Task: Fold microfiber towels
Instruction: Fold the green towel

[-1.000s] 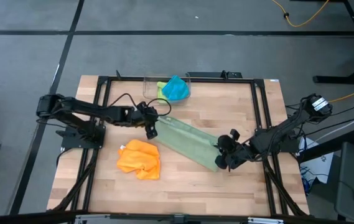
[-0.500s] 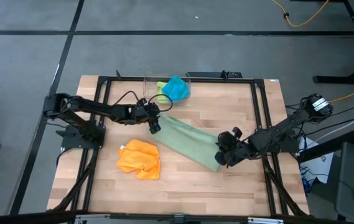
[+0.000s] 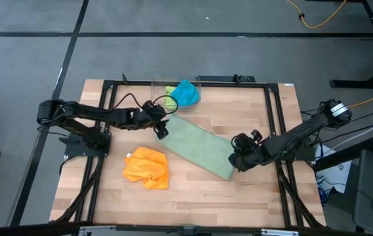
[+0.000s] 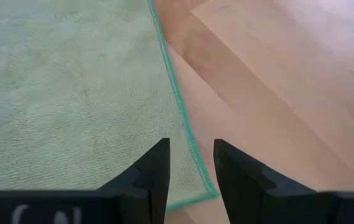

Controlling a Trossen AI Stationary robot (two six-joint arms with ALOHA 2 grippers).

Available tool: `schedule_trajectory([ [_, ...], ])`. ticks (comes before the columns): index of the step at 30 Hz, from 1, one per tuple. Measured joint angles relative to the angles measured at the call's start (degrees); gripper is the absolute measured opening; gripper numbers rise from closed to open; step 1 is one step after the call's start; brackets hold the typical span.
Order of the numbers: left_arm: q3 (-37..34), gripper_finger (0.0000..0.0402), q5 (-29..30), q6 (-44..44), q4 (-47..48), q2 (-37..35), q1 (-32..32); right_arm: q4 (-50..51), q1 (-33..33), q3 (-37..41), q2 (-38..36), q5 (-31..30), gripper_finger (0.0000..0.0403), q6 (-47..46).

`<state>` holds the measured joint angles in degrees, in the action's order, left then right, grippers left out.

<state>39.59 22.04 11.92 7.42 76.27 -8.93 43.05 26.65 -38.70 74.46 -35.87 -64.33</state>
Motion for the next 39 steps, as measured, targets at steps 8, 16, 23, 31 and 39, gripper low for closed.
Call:
schedule_trajectory([
  [8, 0.0, 0.0147, -0.2, 1.5, 1.3, -1.7, 0.6, 2.9, 0.2, -5.7, 0.0, 6.2, 0.0126, 0.2],
  [16, 0.0, 0.0147, -6.8, 7.3, 1.0, -1.7, 4.4, 3.0, 0.7, -5.8, 0.0, 12.9, 0.0126, 0.4],
  [23, 0.0, 0.0147, -10.0, 11.0, -1.5, -1.3, 11.0, 2.9, 0.7, -5.8, 0.0, 13.0, 0.0126, 1.5],
  [31, 0.0, 0.0147, -9.1, 8.4, -9.9, -1.3, 17.1, 2.7, 0.7, -5.8, 0.0, 13.0, 0.0126, 1.9],
  [39, 0.1, 0.0147, -9.3, 4.5, -26.5, 5.7, 19.2, 2.3, 0.7, -5.8, 0.0, 13.0, 0.0126, 1.9],
])
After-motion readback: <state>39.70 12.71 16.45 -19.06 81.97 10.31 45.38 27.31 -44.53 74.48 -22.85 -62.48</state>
